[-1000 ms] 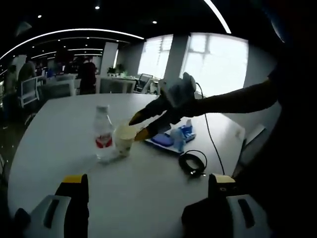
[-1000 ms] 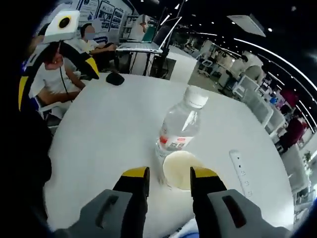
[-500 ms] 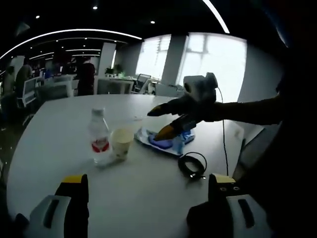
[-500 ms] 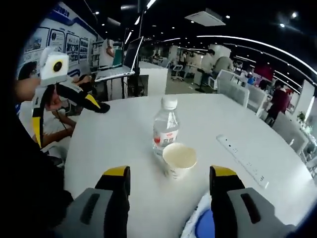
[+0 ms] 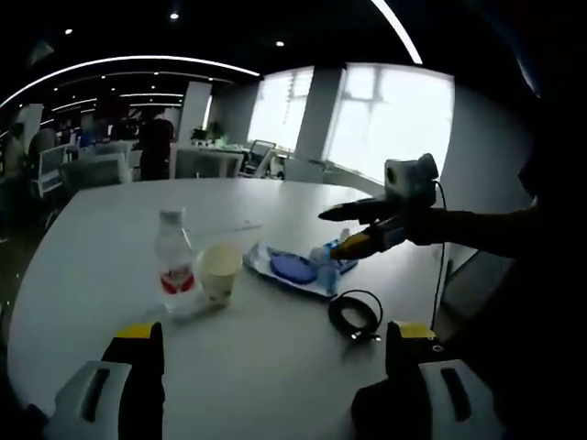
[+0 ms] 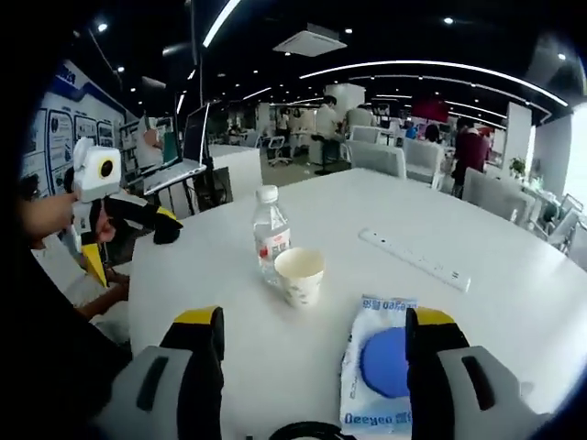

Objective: Arrange the tabletop items into an orderly group along one side of the table until the central work area is clear of visible clutter.

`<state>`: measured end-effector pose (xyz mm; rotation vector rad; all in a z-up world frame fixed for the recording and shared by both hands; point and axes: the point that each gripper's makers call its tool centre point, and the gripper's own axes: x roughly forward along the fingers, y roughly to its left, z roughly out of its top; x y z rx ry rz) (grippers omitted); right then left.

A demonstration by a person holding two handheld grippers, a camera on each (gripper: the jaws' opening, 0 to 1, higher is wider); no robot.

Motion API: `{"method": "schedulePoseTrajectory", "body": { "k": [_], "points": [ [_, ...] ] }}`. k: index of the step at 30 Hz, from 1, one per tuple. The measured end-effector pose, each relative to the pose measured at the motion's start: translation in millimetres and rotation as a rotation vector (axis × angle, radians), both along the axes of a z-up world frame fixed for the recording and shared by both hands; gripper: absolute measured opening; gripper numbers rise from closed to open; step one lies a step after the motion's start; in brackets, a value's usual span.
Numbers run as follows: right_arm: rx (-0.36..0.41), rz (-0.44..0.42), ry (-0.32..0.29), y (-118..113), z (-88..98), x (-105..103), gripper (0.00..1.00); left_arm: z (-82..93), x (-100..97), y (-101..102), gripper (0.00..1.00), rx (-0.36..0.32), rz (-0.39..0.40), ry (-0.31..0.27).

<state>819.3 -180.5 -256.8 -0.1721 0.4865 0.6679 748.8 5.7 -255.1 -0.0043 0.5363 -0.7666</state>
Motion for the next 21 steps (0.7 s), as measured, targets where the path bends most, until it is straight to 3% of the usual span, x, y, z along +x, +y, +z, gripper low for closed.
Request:
{"method": "schedulePoseTrajectory", "body": {
  "k": [10, 21],
  "points": [
    [0.039, -0.15, -0.004, -61, 7.8, -23, 0.88, 1.9, 8.8, -8, 1.0, -0.006, -0.012, -0.008],
    [0.024, -0.295, 0.025, -124, -2.7, -62, 1.0, 7.7, 15.3, -23, 1.0, 0.002, -0.065, -0.02]
  ]
}}
